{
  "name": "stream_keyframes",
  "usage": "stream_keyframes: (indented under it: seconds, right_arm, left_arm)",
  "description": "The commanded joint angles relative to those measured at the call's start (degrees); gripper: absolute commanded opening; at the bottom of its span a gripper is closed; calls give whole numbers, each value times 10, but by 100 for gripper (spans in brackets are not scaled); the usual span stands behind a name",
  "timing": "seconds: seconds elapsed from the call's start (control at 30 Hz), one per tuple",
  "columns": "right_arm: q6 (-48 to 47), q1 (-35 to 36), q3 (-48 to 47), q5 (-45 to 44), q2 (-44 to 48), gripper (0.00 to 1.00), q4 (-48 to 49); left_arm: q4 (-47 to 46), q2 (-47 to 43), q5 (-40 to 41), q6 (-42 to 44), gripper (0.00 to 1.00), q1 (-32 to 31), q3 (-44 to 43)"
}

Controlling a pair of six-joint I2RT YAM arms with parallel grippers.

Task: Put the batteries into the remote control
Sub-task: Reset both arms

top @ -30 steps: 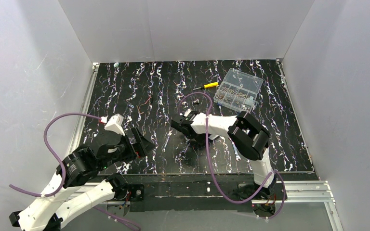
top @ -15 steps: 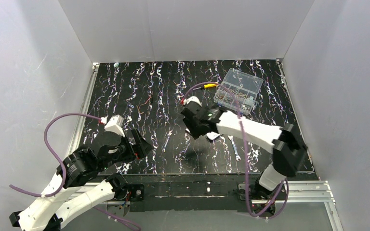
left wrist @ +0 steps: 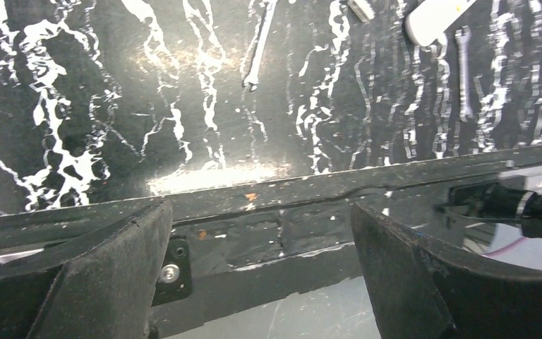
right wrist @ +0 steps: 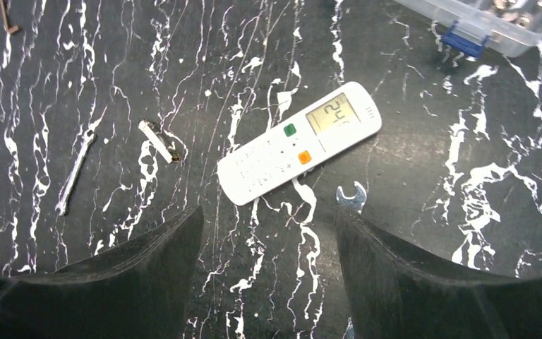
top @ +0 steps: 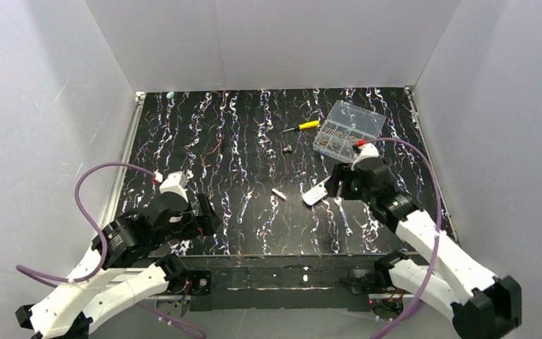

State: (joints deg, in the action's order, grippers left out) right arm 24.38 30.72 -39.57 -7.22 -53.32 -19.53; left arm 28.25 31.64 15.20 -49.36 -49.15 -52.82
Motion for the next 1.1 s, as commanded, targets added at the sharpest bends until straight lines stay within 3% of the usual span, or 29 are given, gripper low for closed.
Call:
stream_keyframes:
  seconds: [0.0, 0.17, 0.5, 1.07]
  right_arm:
    - [50, -17, 60, -16, 88, 76, 69]
    - [73, -17, 88, -85, 190, 76, 18]
    - [63, -17, 133, -111, 371, 84, -36]
    - [59, -17, 123, -123, 367, 85, -73]
  left_arm:
    - [70, 36, 37, 29, 98, 1, -4]
    - [103, 43, 62, 31, 98, 1, 8]
    - [112, 18, 80, 27, 98, 1, 59]
    - [89, -30, 90, 16, 98, 1, 103]
